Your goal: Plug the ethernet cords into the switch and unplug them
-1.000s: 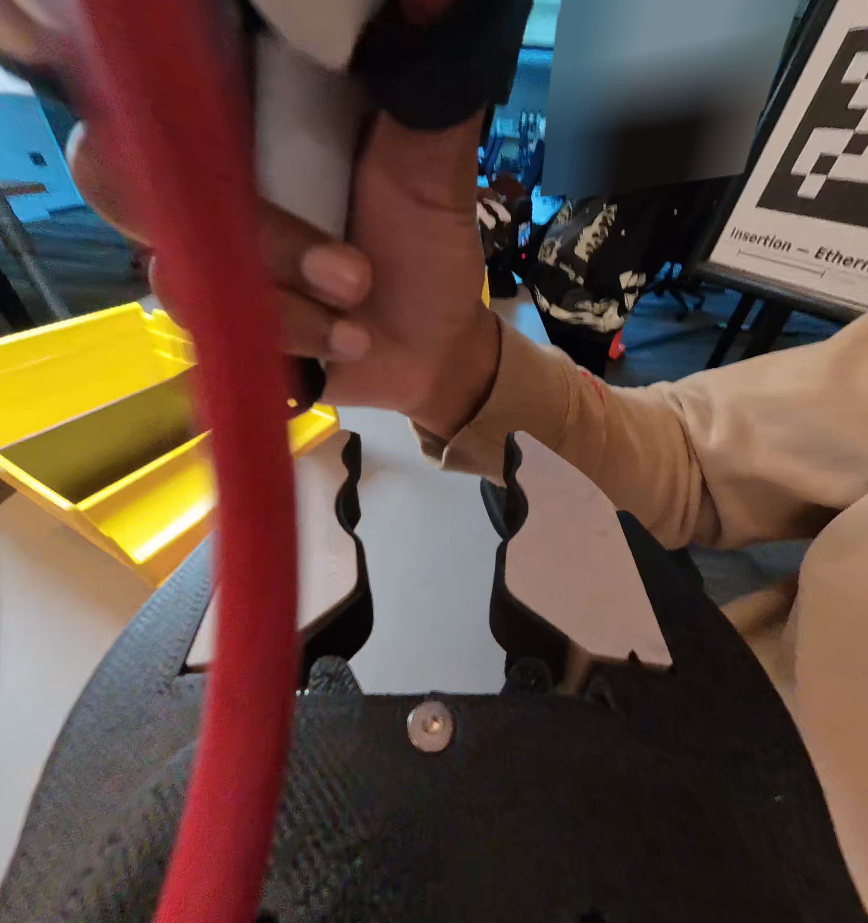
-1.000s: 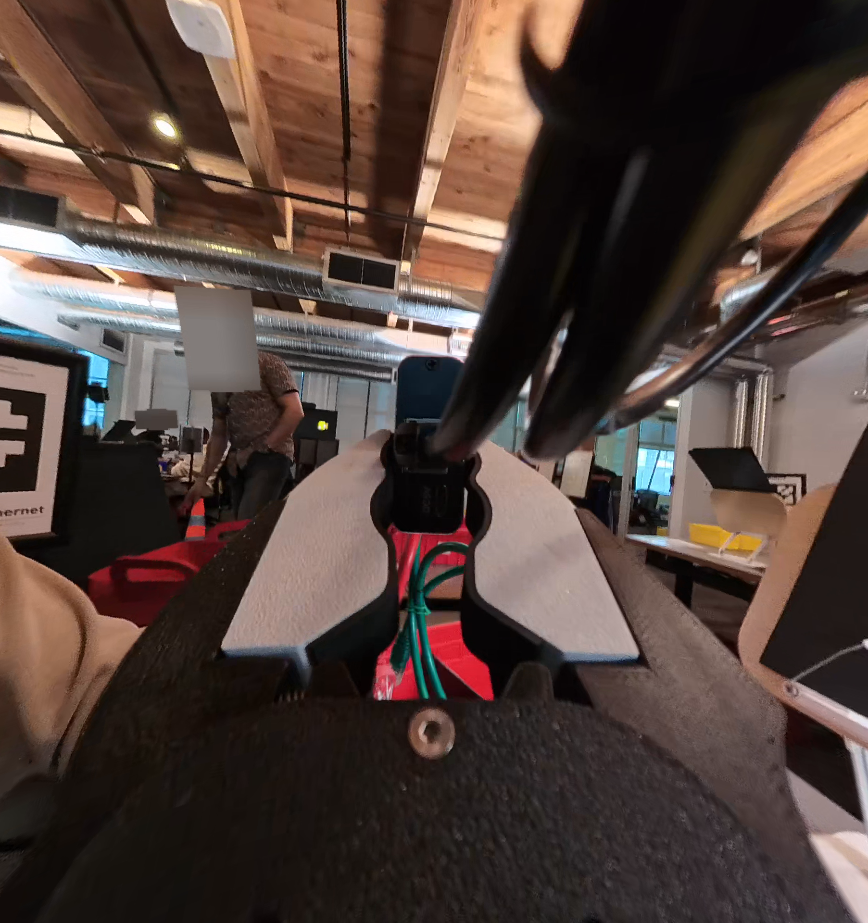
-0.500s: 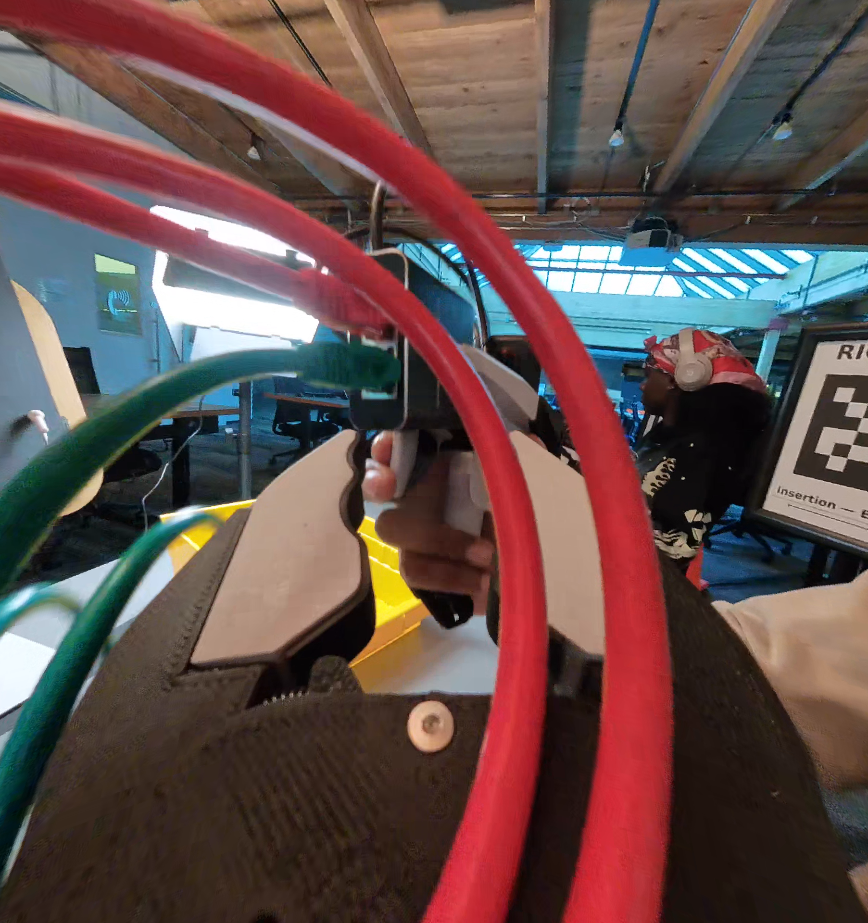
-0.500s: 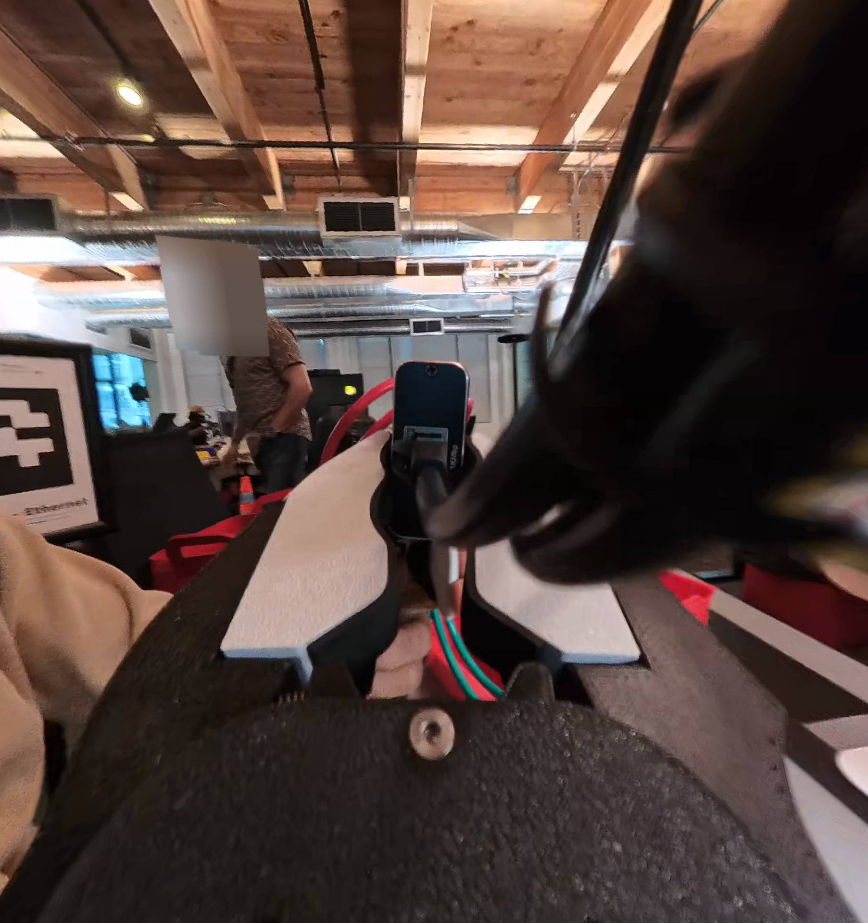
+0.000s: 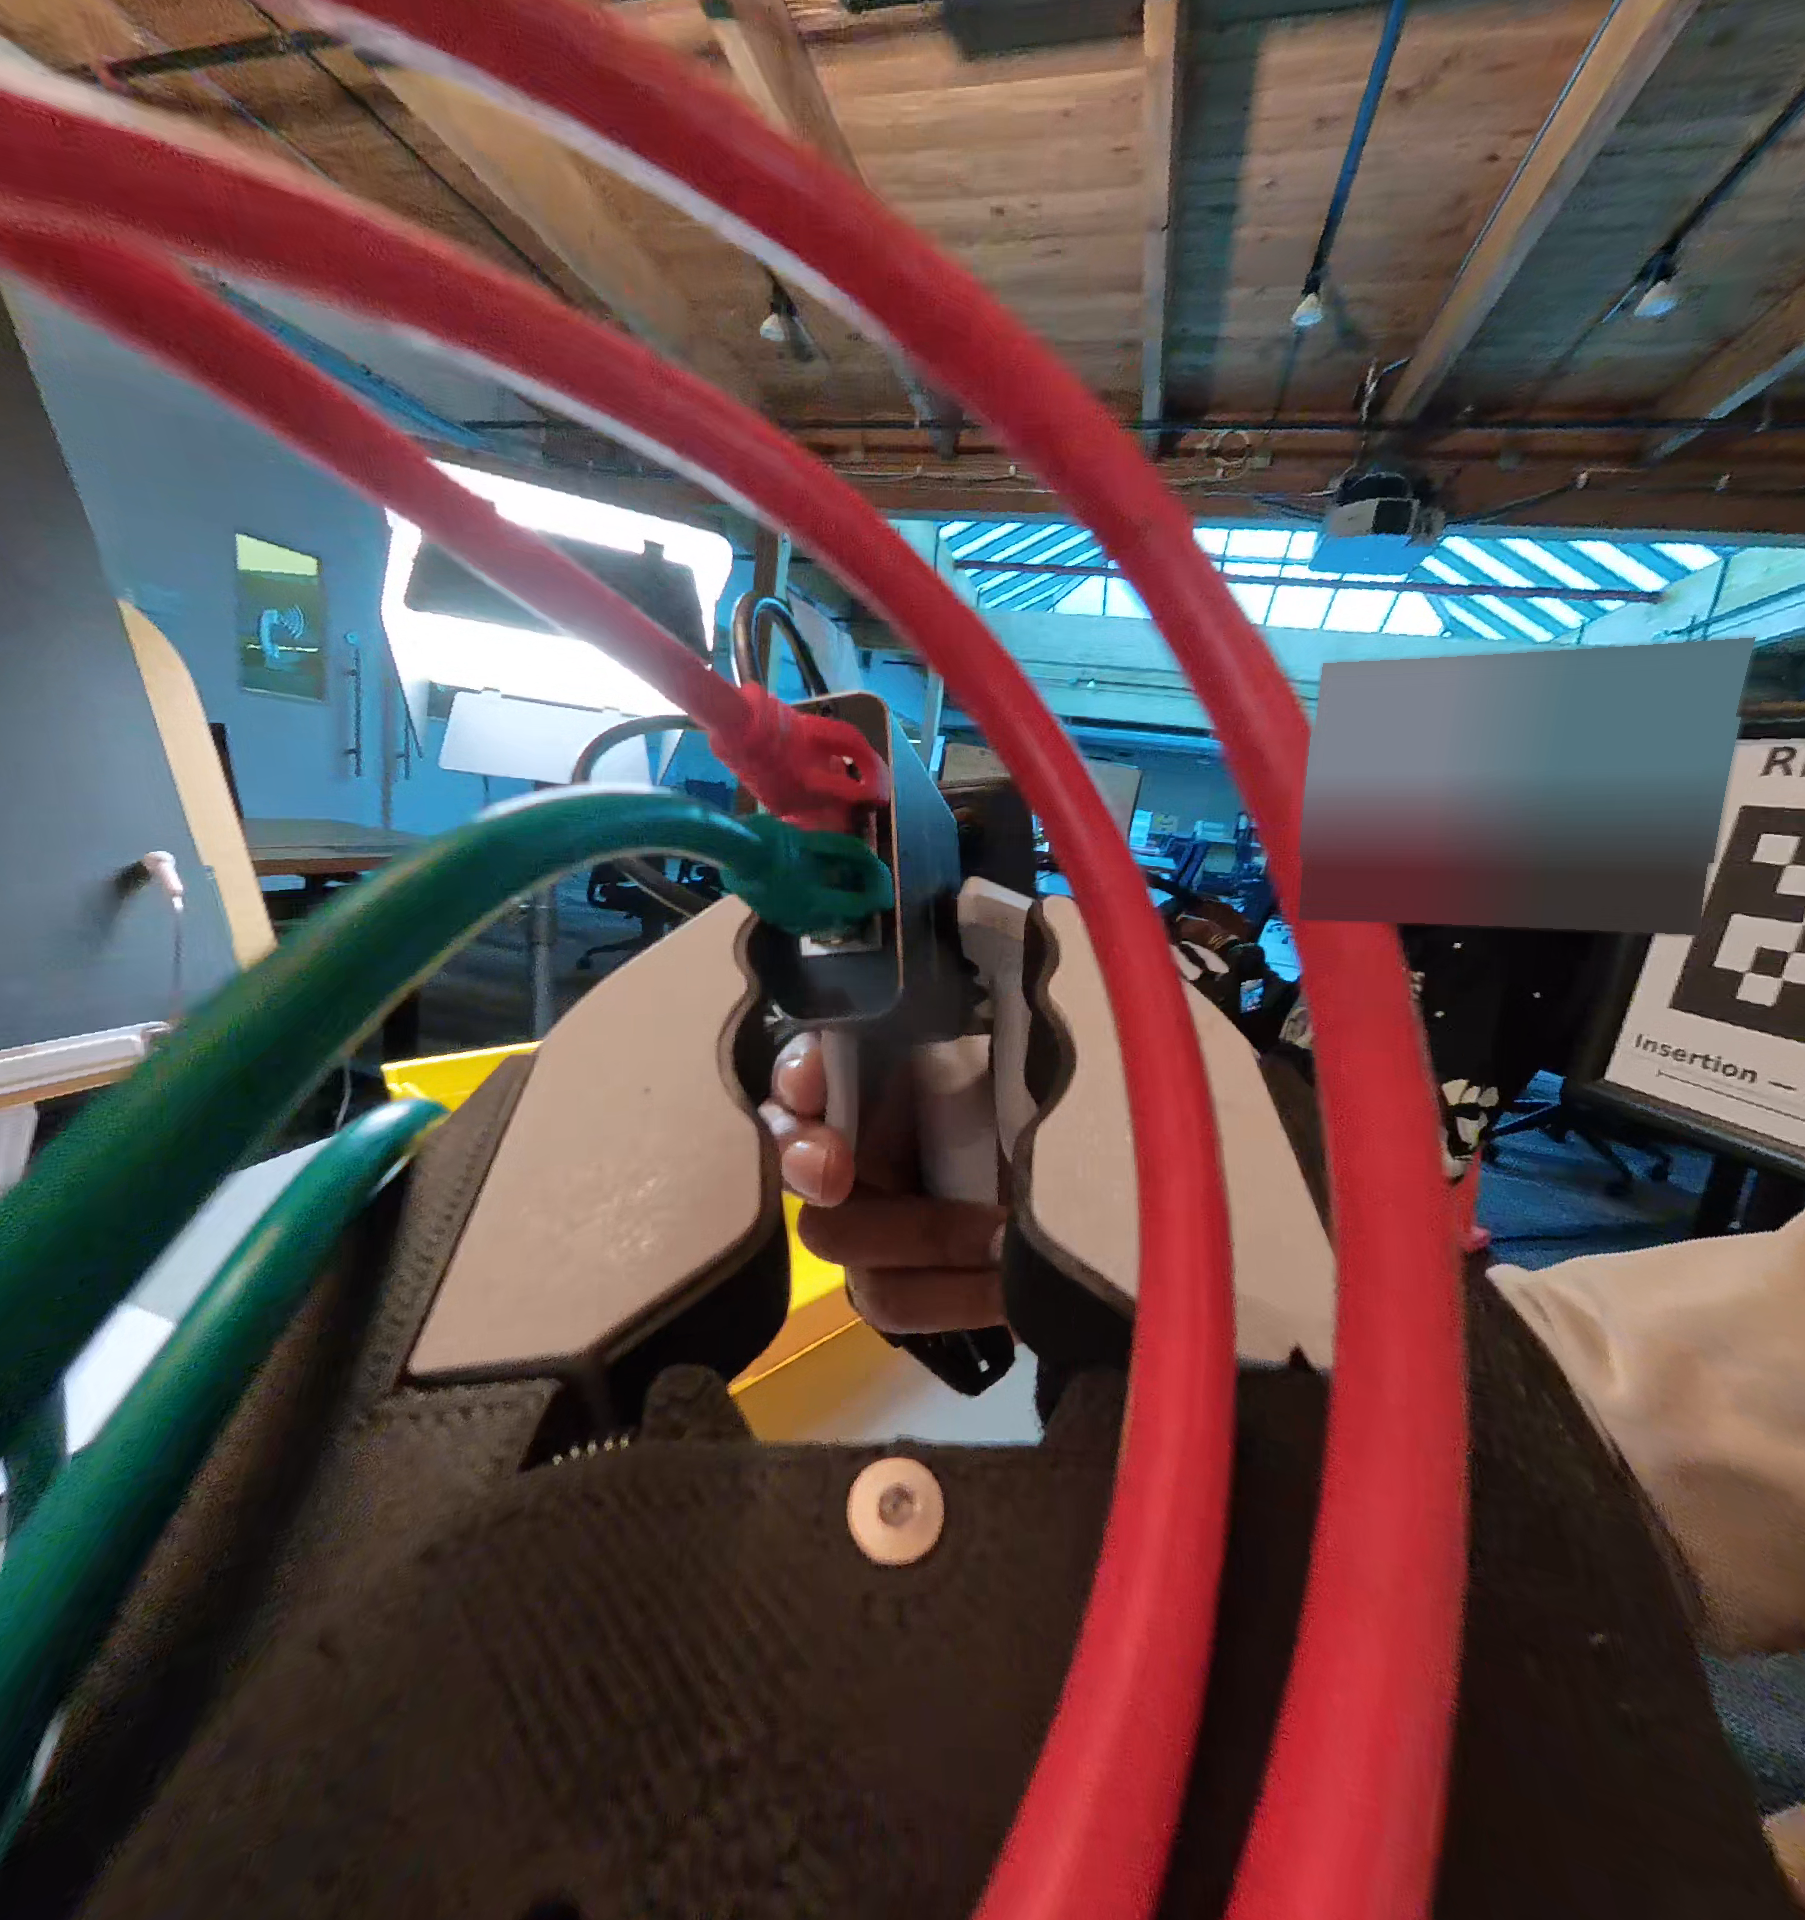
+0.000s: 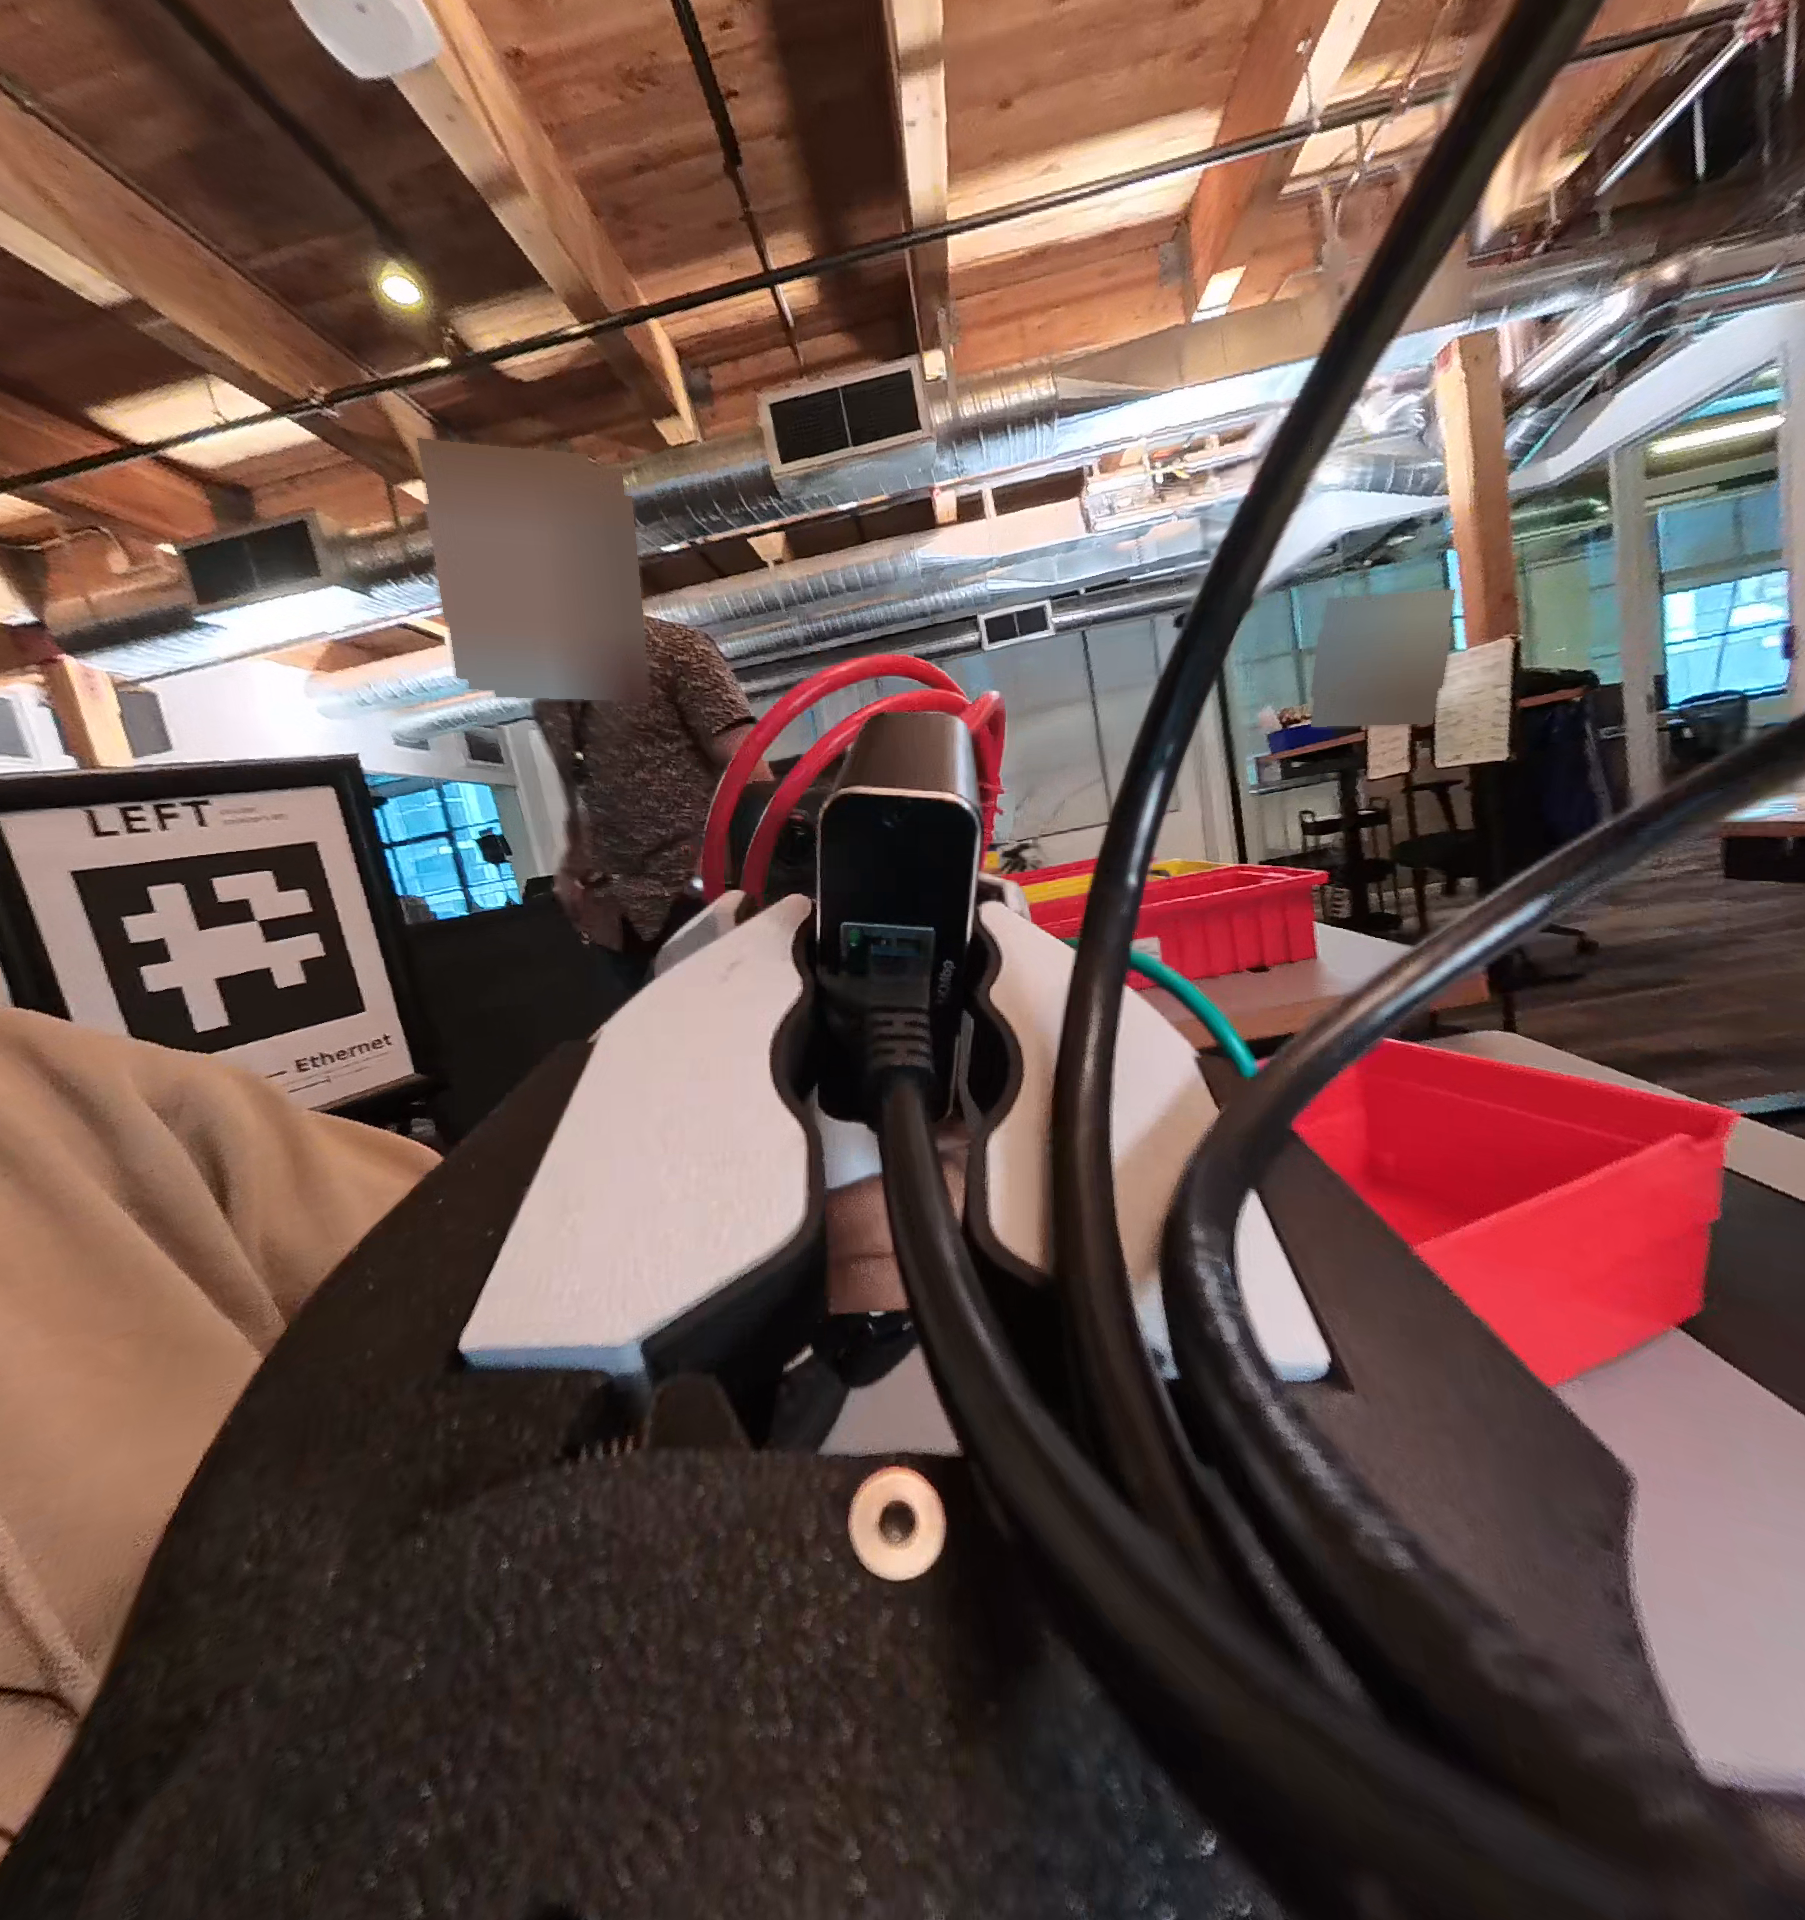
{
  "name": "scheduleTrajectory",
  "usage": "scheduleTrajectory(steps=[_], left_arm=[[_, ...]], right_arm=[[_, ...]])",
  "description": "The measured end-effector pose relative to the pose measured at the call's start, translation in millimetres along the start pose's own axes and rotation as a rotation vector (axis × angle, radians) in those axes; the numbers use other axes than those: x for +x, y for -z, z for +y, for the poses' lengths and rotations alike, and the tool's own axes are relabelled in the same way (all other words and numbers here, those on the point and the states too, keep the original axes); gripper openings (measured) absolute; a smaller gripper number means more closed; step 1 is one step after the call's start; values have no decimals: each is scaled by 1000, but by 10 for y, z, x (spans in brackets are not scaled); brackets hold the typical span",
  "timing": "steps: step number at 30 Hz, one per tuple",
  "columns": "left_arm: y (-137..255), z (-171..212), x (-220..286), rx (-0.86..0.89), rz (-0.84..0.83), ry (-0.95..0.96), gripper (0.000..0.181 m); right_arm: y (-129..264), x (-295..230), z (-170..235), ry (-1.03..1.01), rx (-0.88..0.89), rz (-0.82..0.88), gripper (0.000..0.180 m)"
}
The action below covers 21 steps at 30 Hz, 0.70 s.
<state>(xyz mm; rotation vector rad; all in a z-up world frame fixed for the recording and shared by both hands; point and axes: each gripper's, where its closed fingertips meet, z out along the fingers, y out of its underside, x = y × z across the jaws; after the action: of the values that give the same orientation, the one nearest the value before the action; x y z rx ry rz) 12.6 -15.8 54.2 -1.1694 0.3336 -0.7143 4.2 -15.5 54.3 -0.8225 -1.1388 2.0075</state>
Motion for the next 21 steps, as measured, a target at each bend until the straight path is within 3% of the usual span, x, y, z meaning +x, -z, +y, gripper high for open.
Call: scheduleTrajectory(steps=[10,13,17,21], left_arm=[[89,78,-330,-155,-322,-253,46],[89,171,-318,-247,-445,-478,44],[-61,591,-79,-346,-359,-617,42],[-166,528,279,-268,-288,-790,36]], right_arm=[[-9,185,-9,252,-18,273,24],[104,262,-194,326,84,408,25],[340,396,-417,320,153,514,23],[415,575,-317,347,22,578,24]])
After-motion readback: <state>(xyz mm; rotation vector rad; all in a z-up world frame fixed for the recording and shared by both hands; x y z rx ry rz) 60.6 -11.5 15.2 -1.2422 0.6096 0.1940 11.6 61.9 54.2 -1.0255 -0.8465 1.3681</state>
